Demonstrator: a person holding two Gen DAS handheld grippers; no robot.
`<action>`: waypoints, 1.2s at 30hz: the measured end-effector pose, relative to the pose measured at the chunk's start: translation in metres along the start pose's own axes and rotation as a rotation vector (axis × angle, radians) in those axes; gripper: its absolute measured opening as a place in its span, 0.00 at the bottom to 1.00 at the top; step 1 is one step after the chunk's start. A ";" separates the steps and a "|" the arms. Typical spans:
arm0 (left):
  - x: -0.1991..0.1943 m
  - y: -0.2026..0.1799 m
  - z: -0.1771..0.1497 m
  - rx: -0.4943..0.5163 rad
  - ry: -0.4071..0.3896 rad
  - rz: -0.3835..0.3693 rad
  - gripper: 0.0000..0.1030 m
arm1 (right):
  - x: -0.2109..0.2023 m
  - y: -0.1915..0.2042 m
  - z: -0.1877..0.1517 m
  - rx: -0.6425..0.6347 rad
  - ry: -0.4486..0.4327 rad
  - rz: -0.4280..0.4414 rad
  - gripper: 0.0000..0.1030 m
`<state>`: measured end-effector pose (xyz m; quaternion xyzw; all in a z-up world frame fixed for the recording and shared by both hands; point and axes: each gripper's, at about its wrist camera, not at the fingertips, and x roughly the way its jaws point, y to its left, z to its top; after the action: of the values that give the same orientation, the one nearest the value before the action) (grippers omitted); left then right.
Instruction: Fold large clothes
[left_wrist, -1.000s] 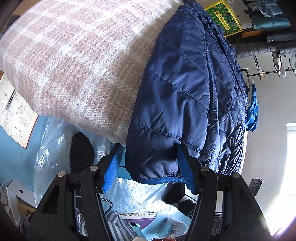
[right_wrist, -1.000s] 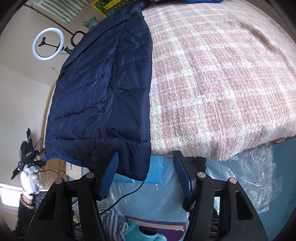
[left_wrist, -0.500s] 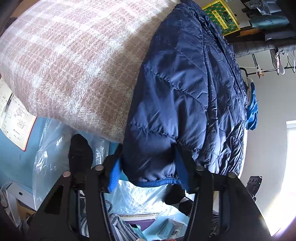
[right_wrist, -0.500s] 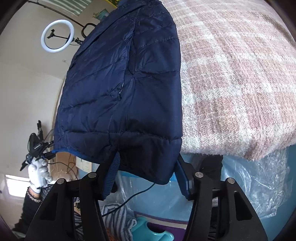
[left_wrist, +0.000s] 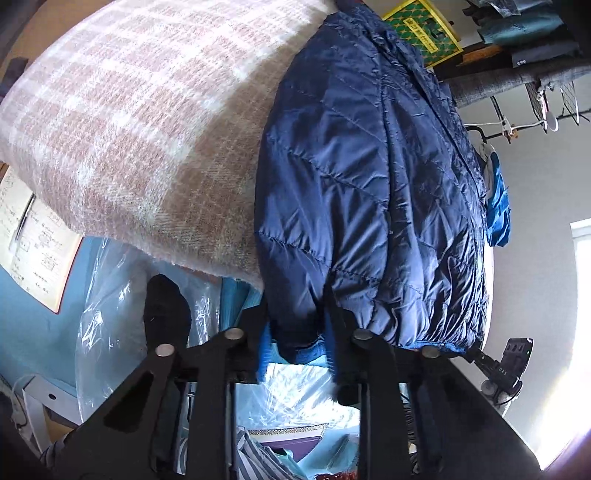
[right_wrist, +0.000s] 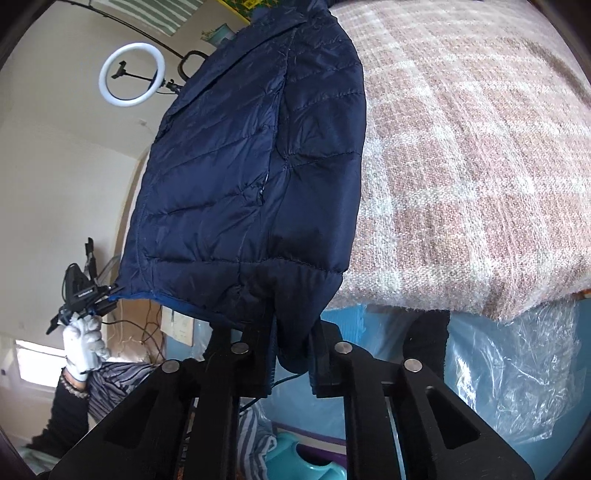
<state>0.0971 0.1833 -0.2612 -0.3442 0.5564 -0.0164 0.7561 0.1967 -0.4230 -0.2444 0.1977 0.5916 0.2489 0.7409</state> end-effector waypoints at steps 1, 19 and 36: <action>-0.004 -0.005 -0.001 0.027 -0.016 0.010 0.14 | -0.002 0.001 0.001 -0.003 -0.009 0.006 0.07; -0.052 -0.047 0.032 0.045 -0.177 -0.144 0.07 | -0.053 0.035 0.033 -0.065 -0.255 0.043 0.03; -0.091 -0.109 0.099 0.125 -0.324 -0.208 0.06 | -0.083 0.064 0.088 -0.051 -0.408 0.033 0.03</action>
<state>0.1863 0.1868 -0.1122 -0.3503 0.3867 -0.0732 0.8500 0.2594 -0.4218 -0.1231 0.2349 0.4196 0.2307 0.8459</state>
